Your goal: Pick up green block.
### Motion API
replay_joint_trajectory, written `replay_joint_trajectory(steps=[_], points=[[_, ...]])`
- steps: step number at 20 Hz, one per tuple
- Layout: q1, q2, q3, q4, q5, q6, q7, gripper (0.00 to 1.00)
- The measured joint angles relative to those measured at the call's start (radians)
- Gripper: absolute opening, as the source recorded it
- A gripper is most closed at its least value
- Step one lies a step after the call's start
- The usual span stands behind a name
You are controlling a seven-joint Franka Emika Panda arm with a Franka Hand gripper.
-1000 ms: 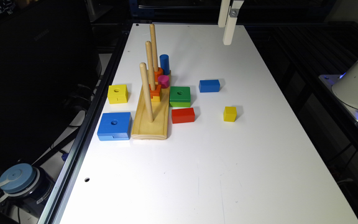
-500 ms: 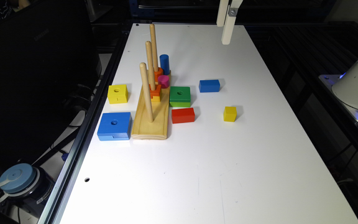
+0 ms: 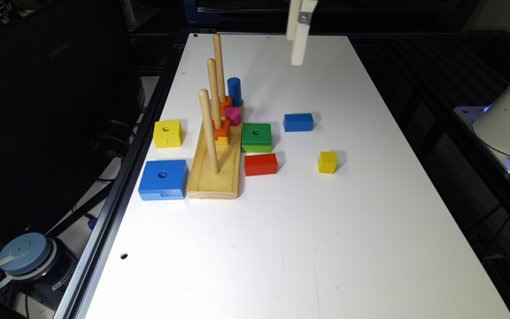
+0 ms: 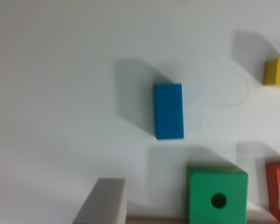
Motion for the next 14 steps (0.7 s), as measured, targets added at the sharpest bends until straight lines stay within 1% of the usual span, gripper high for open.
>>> replay_joint_trajectory(steps=[2, 4, 10, 11, 12, 13, 14], points=[[0.0, 0.028, 0.003, 0.027, -0.0033, 0.0, 0.005, 1.0], [0.0, 0.046, 0.008, 0.047, -0.0041, 0.0, 0.011, 1.0], [0.0, 0.07, 0.031, 0.078, -0.0057, 0.0, 0.035, 1.0], [0.0, 0.075, 0.037, 0.085, -0.0059, 0.0, 0.04, 1.0], [0.001, 0.081, 0.045, 0.093, -0.0066, 0.0, 0.048, 1.0], [0.001, 0.089, 0.054, 0.101, -0.0109, 0.0, 0.061, 1.0], [0.001, 0.097, 0.062, 0.108, -0.0182, 0.0, 0.073, 1.0]])
